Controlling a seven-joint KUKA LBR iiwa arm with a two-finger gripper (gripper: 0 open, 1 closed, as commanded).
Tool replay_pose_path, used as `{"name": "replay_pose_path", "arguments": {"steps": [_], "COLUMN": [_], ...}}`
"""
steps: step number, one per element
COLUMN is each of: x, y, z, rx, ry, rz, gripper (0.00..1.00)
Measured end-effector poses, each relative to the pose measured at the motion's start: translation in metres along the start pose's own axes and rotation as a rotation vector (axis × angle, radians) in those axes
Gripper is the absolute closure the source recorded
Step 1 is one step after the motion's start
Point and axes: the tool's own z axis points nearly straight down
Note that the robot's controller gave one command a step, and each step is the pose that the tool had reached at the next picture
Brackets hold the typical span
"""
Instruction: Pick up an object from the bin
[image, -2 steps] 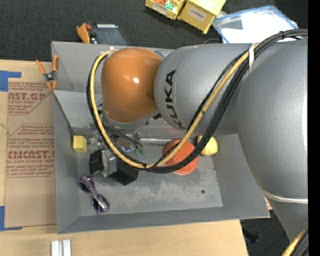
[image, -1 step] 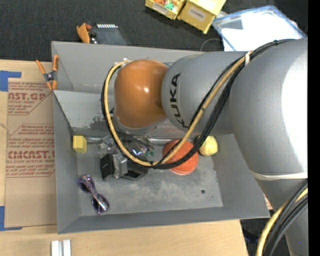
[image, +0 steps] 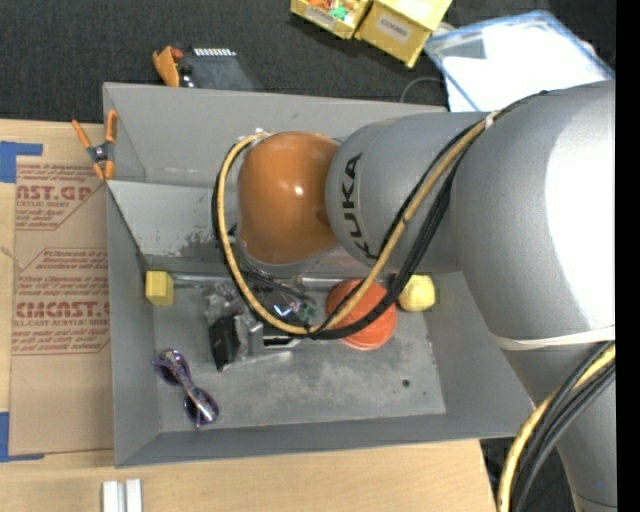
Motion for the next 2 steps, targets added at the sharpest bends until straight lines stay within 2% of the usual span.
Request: {"name": "replay_pose_path", "arguments": {"steps": [1,2], "x": [0.013,0.002], "y": [0.006,0.009], "z": [0.011,-0.038], "rx": [0.002,0.0], "ry": [-0.013,-0.01], "rz": [-0.043,-0.189], "gripper": [1.0,1.0]}}
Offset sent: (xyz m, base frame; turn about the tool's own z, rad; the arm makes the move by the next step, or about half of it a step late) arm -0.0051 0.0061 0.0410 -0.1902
